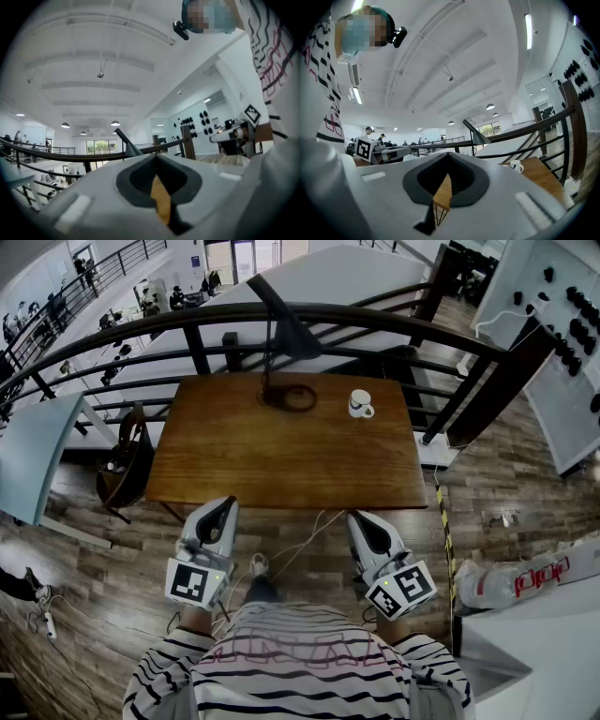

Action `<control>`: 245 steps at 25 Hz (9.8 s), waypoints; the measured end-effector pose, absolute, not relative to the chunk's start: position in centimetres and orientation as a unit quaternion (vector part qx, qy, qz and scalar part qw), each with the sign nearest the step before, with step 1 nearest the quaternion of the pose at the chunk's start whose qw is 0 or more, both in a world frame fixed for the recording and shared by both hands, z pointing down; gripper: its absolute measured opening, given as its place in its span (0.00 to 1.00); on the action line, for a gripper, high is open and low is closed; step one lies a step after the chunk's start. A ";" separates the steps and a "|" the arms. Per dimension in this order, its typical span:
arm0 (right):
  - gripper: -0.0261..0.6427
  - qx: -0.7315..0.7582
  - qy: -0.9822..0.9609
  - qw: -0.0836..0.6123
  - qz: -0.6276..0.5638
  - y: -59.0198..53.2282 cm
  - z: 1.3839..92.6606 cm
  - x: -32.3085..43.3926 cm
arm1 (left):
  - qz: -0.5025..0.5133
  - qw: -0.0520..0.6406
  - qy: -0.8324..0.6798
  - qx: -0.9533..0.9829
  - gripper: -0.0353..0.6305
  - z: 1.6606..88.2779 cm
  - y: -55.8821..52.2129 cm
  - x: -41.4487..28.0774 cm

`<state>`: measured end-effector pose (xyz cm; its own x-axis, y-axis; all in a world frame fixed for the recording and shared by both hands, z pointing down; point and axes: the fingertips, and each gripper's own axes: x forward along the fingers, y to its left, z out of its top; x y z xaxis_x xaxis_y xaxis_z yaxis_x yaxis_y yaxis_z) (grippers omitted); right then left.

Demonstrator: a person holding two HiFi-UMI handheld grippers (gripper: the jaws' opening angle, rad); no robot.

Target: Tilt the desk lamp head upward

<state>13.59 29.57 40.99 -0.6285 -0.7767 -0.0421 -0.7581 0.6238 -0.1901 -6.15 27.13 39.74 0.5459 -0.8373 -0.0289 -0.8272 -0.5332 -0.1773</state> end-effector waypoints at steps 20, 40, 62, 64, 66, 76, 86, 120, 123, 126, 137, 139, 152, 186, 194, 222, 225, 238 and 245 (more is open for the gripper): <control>0.36 -0.420 0.898 0.085 -0.097 26.2 42.0 14.3 | -0.024 0.073 0.472 -0.878 0.33 41.5 25.5 -5.1; 0.42 -0.440 0.885 0.079 -0.132 5.6 40.8 4.8 | -0.006 0.045 0.448 -0.893 0.37 41.1 4.2 -14.1; 0.42 -0.485 0.861 0.092 -0.120 -10.2 40.8 1.9 | -0.021 0.044 0.403 -0.914 0.37 42.7 -12.8 -17.1; 0.42 -0.477 0.865 0.096 -0.124 -11.6 40.6 2.5 | -0.021 0.054 0.410 -0.910 0.37 41.9 -13.7 -16.3; 0.42 -0.469 0.867 0.096 -0.136 -13.1 40.6 3.1 | -0.026 0.057 0.418 -0.906 0.37 41.5 -14.8 -15.5; 0.42 -0.437 0.879 0.093 -0.170 -18.1 41.2 4.7 | -0.052 0.067 0.452 -0.888 0.37 41.3 -19.0 -14.2; 0.42 -0.411 0.885 0.077 -0.204 -22.2 44.2 7.1 | -0.078 0.062 0.473 -0.875 0.37 44.0 -23.9 -10.2; 0.46 -0.347 0.889 0.126 -0.272 -31.0 46.7 6.6 | -0.172 -0.007 0.440 -0.881 0.44 54.6 -40.6 -4.8; 0.46 -0.344 0.889 0.128 -0.273 -31.0 46.7 6.9 | -0.174 -0.006 0.435 -0.883 0.41 55.1 -41.0 -4.2; 0.46 -0.340 0.890 0.134 -0.272 -31.3 46.7 6.7 | -0.174 -0.003 0.430 -0.886 0.34 55.2 -41.4 -4.0; 0.49 -0.333 0.888 0.138 -0.284 -31.3 46.4 6.3 | -0.176 -0.004 0.443 -0.879 0.18 54.6 -41.0 -4.2; 0.50 -0.332 0.887 0.139 -0.289 -31.3 46.4 6.2 | -0.168 -0.005 0.448 -0.878 0.18 54.6 -41.1 -4.3; 0.54 -0.335 0.884 0.146 -0.291 -31.0 45.4 6.6 | -0.152 -0.019 0.431 -0.889 0.17 54.6 -40.9 -4.5; 0.60 -0.423 0.890 0.122 -0.123 -28.2 31.4 11.6 | -0.143 -0.027 0.450 -0.881 0.16 54.7 -39.7 -6.0; 0.64 -0.444 0.886 0.100 -0.093 -28.3 28.4 11.1 | -0.140 -0.028 0.449 -0.882 0.16 54.6 -39.6 -6.1; 0.67 -0.432 0.897 0.093 -0.020 -28.3 21.4 8.1 | -0.128 -0.034 0.456 -0.880 0.15 55.2 -39.7 -7.1; 0.67 -0.432 0.897 0.092 -0.017 -28.4 21.1 7.9 | -0.128 -0.033 0.457 -0.880 0.15 55.2 -39.7 -7.2; 0.67 -0.433 0.895 0.102 0.000 -28.1 21.7 8.4 | -0.135 -0.028 0.452 -0.881 0.16 55.2 -39.7 -6.9; 0.66 -0.437 0.892 0.118 0.007 -27.9 22.1 9.2 | -0.175 -0.040 0.433 -0.883 0.25 56.1 -39.1 -6.5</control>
